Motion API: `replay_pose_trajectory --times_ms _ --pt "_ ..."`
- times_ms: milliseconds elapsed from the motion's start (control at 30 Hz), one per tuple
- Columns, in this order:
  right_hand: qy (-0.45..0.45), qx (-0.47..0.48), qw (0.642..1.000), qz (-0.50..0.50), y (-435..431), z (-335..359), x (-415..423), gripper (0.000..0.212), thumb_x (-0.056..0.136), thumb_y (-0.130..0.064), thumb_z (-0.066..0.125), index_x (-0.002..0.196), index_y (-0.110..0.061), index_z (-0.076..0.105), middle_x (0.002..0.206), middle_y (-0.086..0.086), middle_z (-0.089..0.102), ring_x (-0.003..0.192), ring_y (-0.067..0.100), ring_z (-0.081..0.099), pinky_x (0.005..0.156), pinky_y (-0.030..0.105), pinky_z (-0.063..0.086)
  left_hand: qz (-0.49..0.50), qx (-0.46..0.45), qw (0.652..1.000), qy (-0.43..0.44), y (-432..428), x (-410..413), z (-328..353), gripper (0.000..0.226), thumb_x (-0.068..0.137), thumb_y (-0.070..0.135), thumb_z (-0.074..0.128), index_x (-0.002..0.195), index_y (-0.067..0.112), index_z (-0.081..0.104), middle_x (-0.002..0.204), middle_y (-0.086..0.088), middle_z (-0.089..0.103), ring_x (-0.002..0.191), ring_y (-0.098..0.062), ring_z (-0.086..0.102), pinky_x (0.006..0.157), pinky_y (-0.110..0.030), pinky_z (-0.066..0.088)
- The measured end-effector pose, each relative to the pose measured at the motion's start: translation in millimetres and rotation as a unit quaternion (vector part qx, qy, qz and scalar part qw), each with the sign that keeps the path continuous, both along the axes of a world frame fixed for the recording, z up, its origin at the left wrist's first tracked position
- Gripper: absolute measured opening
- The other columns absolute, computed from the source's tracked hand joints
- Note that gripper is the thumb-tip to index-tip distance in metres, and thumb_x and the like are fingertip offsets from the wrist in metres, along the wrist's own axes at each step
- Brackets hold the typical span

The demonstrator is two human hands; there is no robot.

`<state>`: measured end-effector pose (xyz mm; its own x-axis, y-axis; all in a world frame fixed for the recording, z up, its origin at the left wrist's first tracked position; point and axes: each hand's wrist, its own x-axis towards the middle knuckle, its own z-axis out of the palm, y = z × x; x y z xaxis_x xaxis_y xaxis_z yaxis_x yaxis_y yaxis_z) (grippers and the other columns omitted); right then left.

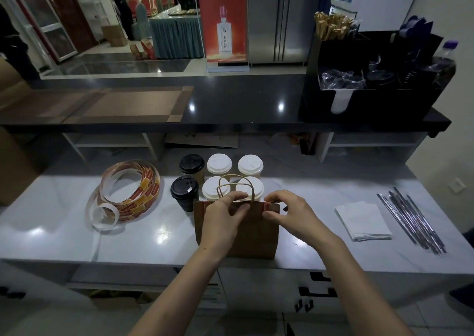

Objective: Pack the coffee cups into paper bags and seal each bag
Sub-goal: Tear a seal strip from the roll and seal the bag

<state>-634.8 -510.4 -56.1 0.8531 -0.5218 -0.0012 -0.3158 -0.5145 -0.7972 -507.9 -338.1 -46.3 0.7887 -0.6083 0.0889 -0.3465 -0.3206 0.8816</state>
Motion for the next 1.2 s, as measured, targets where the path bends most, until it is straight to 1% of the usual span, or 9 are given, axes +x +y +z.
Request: replay_pose_trajectory --times_ms 100,200,400,533,633,833,967,1100,1200 --pt "-0.019 0.001 1.0 -0.007 2 1 -2 0.019 0.09 -0.033 0.079 0.105 -0.038 0.069 0.11 -0.022 0.066 0.107 -0.001 0.058 0.091 0.026 0.049 0.005 -0.015 1.0 -0.019 15 4 9 0.015 0.093 0.022 0.078 0.105 0.031 0.075 0.096 0.015 0.075 0.091 0.004 0.068 0.084 -0.02 0.057" --pt "-0.036 0.008 0.999 -0.008 4 3 -3 0.016 0.091 -0.032 0.078 0.103 -0.038 0.07 0.109 -0.023 0.067 0.108 -0.003 0.058 0.091 0.024 0.048 0.022 -0.024 0.999 -0.035 32 11 14 0.013 0.091 0.018 0.08 0.096 0.028 0.073 0.091 0.013 0.072 0.087 0.001 0.067 0.077 -0.013 0.052" --pt "-0.034 0.004 0.999 -0.007 5 2 -2 0.015 0.093 -0.029 0.077 0.102 -0.039 0.07 0.107 -0.024 0.067 0.107 -0.006 0.057 0.089 0.024 0.049 0.076 -0.01 0.995 -0.059 58 35 12 0.013 0.093 0.018 0.078 0.102 0.025 0.07 0.096 0.007 0.066 0.089 0.0 0.061 0.072 -0.007 0.048" --pt "-0.038 0.002 0.999 -0.014 5 1 -2 0.013 0.093 -0.027 0.076 0.1 -0.036 0.07 0.104 -0.023 0.067 0.105 -0.005 0.058 0.09 0.029 0.052 0.082 0.014 0.996 -0.041 65 50 10 0.024 0.095 0.018 0.075 0.114 0.029 0.065 0.092 0.003 0.062 0.086 -0.012 0.059 0.067 -0.011 0.045" --pt "-0.035 0.006 0.999 -0.026 6 -3 -4 0.011 0.095 -0.027 0.075 0.101 -0.034 0.07 0.104 -0.022 0.068 0.105 -0.005 0.059 0.091 0.029 0.054 0.066 0.048 0.996 -0.048 67 60 8 0.026 0.098 0.018 0.07 0.12 0.033 0.067 0.092 0.002 0.06 0.087 -0.011 0.059 0.071 -0.016 0.044" --pt "-0.062 0.072 0.992 -0.077 10 -9 -6 0.009 0.096 -0.022 0.075 0.094 -0.031 0.075 0.099 -0.019 0.073 0.102 0.003 0.065 0.087 0.028 0.053 0.057 0.095 0.993 -0.029 62 71 3 0.012 0.099 0.017 0.068 0.099 0.027 0.075 0.1 0.004 0.065 0.094 -0.011 0.061 0.072 -0.016 0.043" --pt "-0.06 0.073 0.991 -0.099 10 -8 -6 0.012 0.094 -0.018 0.077 0.09 -0.03 0.076 0.094 -0.021 0.073 0.096 0.003 0.066 0.087 0.031 0.055 0.061 0.106 0.991 -0.051 60 70 9 0.01 0.099 0.018 0.068 0.099 0.024 0.075 0.103 0.004 0.062 0.092 -0.006 0.059 0.073 -0.01 0.04" --pt "-0.07 0.071 0.989 -0.114 11 10 -8 0.014 0.093 -0.015 0.078 0.088 -0.028 0.077 0.091 -0.018 0.074 0.093 0.003 0.065 0.087 0.027 0.051 0.046 0.095 0.993 -0.055 62 73 23 0.008 0.099 0.02 0.068 0.099 0.025 0.074 0.105 0.005 0.059 0.093 -0.004 0.056 0.077 -0.009 0.04" --pt "-0.091 0.057 0.988 -0.112 13 34 -6 0.014 0.092 -0.014 0.078 0.088 -0.028 0.078 0.089 -0.017 0.074 0.092 0.006 0.067 0.086 0.026 0.052 0.017 0.079 0.995 -0.059 68 83 41 0.012 0.1 0.017 0.067 0.095 0.027 0.072 0.101 0.011 0.062 0.092 -0.001 0.059 0.073 -0.008 0.042"
